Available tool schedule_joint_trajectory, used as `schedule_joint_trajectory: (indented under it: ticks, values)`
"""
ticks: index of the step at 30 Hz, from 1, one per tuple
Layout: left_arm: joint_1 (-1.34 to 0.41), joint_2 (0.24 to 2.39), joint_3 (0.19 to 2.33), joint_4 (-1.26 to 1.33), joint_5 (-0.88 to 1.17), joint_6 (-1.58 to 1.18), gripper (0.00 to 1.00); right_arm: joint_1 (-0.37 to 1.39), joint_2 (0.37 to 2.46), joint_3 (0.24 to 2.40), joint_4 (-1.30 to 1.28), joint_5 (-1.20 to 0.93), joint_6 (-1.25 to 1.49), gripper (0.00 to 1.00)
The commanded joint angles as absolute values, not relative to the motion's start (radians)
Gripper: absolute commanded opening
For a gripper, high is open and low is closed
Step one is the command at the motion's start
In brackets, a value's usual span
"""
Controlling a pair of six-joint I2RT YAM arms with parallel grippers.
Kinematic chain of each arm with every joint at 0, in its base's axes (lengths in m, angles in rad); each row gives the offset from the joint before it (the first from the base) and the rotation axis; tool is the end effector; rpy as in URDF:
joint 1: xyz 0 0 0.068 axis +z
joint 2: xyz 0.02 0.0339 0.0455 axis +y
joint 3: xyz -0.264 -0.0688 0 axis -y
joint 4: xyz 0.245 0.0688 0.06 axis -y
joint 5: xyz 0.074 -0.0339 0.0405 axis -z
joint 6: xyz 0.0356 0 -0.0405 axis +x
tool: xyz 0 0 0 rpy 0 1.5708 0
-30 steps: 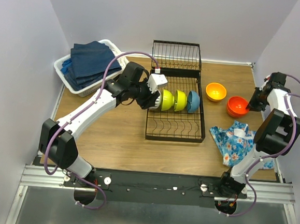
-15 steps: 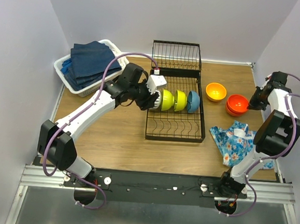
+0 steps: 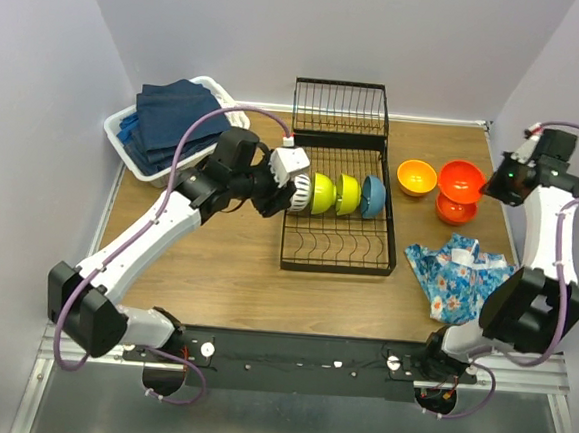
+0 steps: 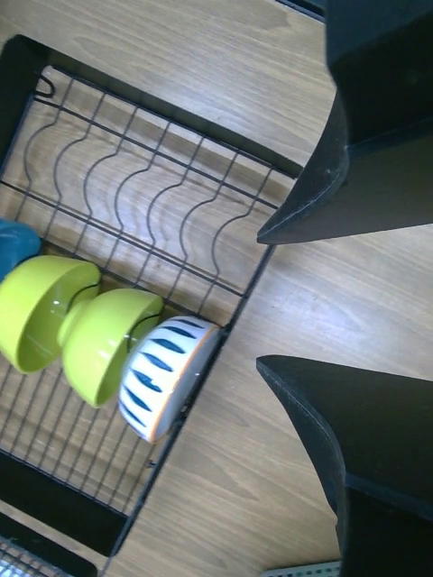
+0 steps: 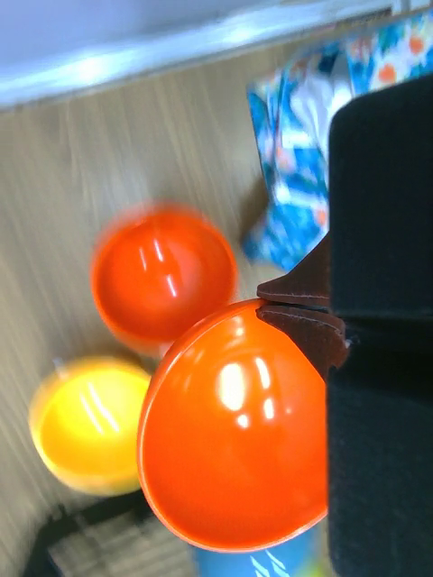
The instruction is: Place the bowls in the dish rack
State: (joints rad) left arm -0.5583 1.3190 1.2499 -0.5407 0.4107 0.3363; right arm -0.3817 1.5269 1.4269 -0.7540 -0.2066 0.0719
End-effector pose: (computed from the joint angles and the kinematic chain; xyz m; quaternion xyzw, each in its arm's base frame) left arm 0.2386 -0.1658 0.3510 0.4605 0.7420 -0.2298 0.4297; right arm 0.3087 -0.1160 0.3304 0.1742 0.9157 0.0416 0.3596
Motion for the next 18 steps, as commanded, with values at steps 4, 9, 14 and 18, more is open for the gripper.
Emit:
schedule_joint_trajectory:
  ticks: [4, 9, 14, 18]
  values:
    - [-0.493, 1.190, 1.129, -0.549, 0.259, 0.304, 0.63, -0.003, 1.315, 1.332, -0.810, -0.331, -0.041, 0.01]
    - [-0.350, 1.158, 1.127, -0.594, 0.186, 0.207, 0.65, 0.125, 1.327, 1.338, -0.845, -0.310, -0.089, 0.01]
    - [-0.217, 1.088, 1.100, -0.597, 0.141, 0.158, 0.66, 0.415, 1.393, 1.351, -0.838, -0.261, -0.173, 0.01]
    - [-0.141, 1.043, 1.074, -0.600, 0.129, 0.155, 0.67, 0.661, 1.474, 1.376, -0.816, -0.212, -0.247, 0.01]
